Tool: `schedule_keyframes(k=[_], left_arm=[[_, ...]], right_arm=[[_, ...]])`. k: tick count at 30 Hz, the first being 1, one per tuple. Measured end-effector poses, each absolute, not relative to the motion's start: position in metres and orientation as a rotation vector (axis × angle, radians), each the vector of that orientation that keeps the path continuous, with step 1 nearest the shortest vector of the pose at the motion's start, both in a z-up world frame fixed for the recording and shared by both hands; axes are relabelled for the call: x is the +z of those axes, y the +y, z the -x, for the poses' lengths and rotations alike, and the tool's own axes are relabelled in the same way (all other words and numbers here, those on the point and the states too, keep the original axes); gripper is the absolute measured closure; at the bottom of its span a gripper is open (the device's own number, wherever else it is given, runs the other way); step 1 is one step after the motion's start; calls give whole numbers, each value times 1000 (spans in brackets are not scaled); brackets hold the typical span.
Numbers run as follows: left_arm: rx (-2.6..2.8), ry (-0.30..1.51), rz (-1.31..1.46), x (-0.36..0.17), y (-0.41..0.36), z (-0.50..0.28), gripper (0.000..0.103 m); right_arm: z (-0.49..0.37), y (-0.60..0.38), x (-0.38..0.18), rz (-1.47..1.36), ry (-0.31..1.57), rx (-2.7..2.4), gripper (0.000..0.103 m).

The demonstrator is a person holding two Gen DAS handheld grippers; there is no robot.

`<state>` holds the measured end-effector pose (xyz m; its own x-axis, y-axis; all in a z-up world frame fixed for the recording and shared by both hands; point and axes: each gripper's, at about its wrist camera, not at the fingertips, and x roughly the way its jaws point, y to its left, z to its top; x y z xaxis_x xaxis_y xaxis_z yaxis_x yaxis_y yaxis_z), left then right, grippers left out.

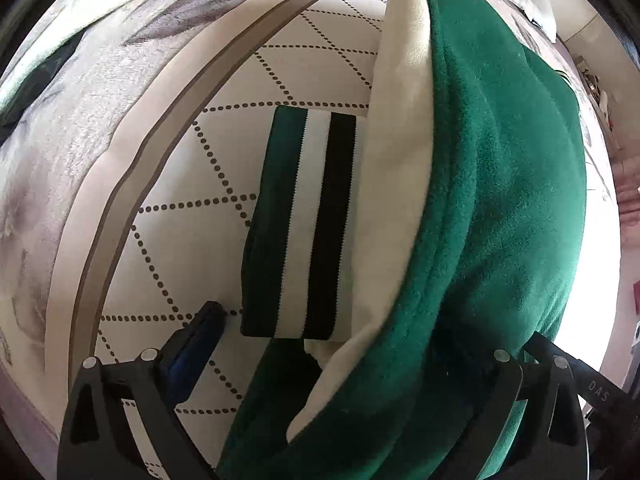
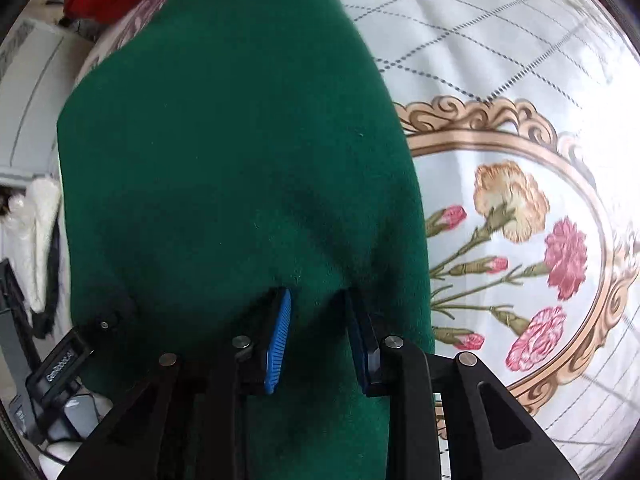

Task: Fold large clothes

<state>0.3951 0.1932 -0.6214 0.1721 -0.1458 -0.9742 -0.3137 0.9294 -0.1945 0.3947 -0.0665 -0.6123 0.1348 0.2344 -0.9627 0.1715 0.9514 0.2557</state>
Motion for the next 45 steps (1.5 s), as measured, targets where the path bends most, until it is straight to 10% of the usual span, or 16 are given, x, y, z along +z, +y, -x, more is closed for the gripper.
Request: schedule_keyframes(k=[6, 8, 12, 21, 27, 37, 39, 40, 45], left_arm=[[98, 1375, 434, -563, 197, -354, 3], [62, 1348, 460, -540, 195, -321, 3], [106, 1370, 461, -521, 206, -230, 3], [151, 1496, 703, -568, 245, -107, 24], [5, 1566, 781, -613, 234, -110, 11], [-98, 1563, 741, -610, 194, -131, 10], [-56, 1544, 604, -600, 180, -134, 11], [-37, 1536, 574, -597, 177, -135, 14], [28, 1486, 656, -575, 193, -125, 69]], right_arm=[[-381, -92, -593, -448, 1489, 156, 68], [-356, -115, -587, -547, 1508, 183, 39], [-278, -142, -597, -572, 1594, 207, 33], [-145, -144, -676, -774, 1821, 335, 32], [-150, -125, -695, -899, 1765, 481, 0], [-133, -60, -705, -1044, 1733, 610, 2], [-131, -53, -700, -1017, 1728, 612, 16], [-130, -51, -699, -984, 1734, 595, 43], [-136, -60, -693, -1076, 1719, 549, 65]])
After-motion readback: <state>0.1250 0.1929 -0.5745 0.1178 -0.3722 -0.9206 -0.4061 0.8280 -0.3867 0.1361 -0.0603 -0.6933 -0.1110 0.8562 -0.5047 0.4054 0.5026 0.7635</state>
